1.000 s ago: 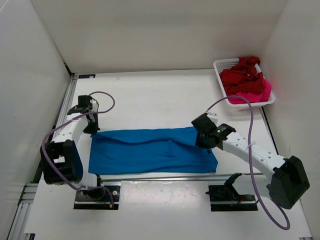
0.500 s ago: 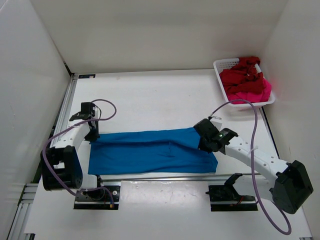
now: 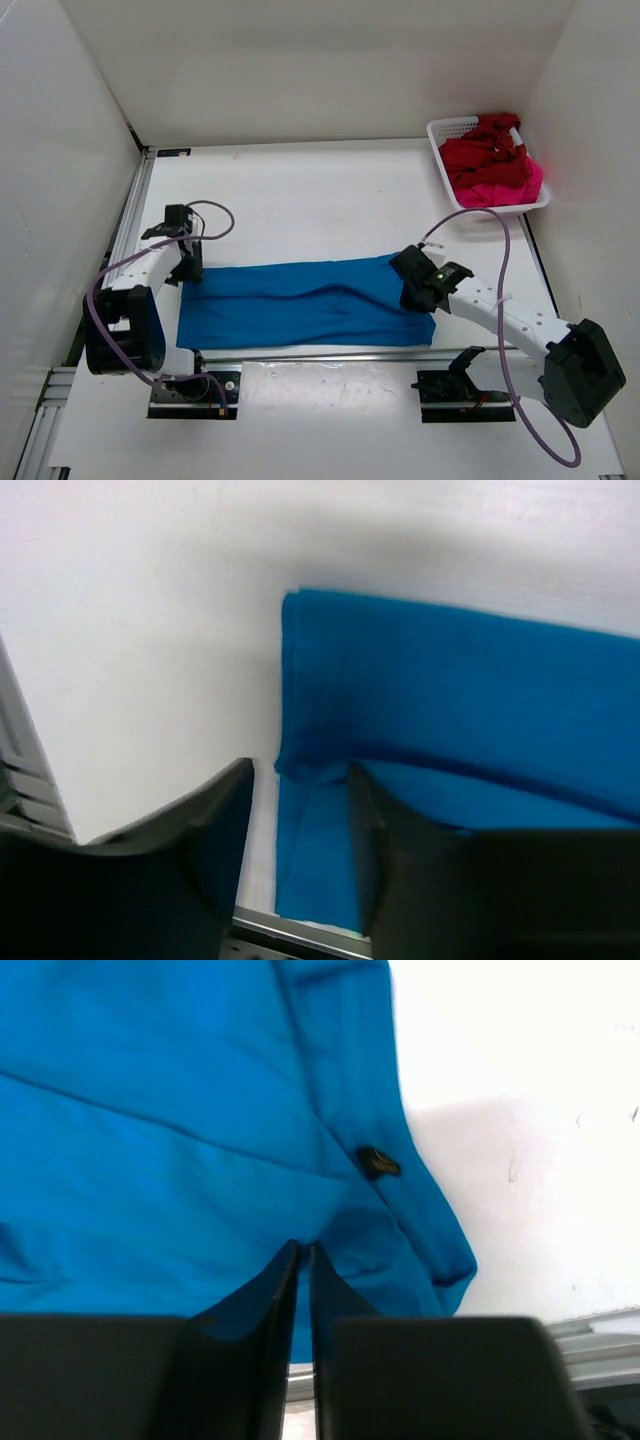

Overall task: Fold and stack the t-shirts
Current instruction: Fold the other side of the tshirt into a rectangle, then rotate the tshirt 90 degrees

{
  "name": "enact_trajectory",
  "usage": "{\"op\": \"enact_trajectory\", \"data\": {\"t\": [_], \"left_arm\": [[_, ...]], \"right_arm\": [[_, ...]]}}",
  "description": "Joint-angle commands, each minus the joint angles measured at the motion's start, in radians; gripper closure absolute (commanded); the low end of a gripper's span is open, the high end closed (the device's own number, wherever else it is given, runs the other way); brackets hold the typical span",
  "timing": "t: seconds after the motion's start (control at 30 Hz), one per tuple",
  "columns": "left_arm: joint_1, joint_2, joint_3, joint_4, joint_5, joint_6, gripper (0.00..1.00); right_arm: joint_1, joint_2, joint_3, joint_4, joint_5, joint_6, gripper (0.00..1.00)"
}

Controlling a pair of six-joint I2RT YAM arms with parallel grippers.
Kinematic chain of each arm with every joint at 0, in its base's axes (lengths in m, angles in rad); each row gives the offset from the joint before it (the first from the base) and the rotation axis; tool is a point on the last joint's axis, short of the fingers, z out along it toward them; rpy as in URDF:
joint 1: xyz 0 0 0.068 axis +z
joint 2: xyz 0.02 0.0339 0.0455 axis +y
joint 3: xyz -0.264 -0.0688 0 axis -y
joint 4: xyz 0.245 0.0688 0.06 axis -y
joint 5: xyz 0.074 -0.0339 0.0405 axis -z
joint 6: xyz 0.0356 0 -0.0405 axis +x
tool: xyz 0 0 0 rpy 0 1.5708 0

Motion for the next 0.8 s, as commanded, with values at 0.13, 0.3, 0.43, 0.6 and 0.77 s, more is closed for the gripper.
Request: {"op": "enact_trajectory", "data": {"t": [0.13, 0.3, 0.43, 0.6, 0.77], "left_arm": [[0.019, -0.048, -0.024, -0.045, -0.012, -0.004, 0.32], [0.086, -0.027, 0.094, -0.054, -0.058, -0.004, 0.31], [0.077, 0.017, 0.164, -0.066, -0.043, -0.004, 0.26], [0.062, 0.136, 0.184, -0.075, -0.012, -0.004, 0.25], [0.062, 0.232, 0.204, -0.025, 0.011, -0.004, 0.25]], "right_arm": [[-0.012, -0.007, -0.044, -0.039, -0.039, 0.017, 0.51], [-0.012, -0.124, -0.035, -0.053, -0.017, 0.027, 0.51], [-0.012, -0.122, 0.005, -0.015, -0.031, 0.005, 0.51], [-0.03, -0.032, 0.083, -0.199, 0.021, 0.167, 0.22], [-0.031, -0.056, -0.026, -0.322, -0.019, 0.341, 0.12]]}}
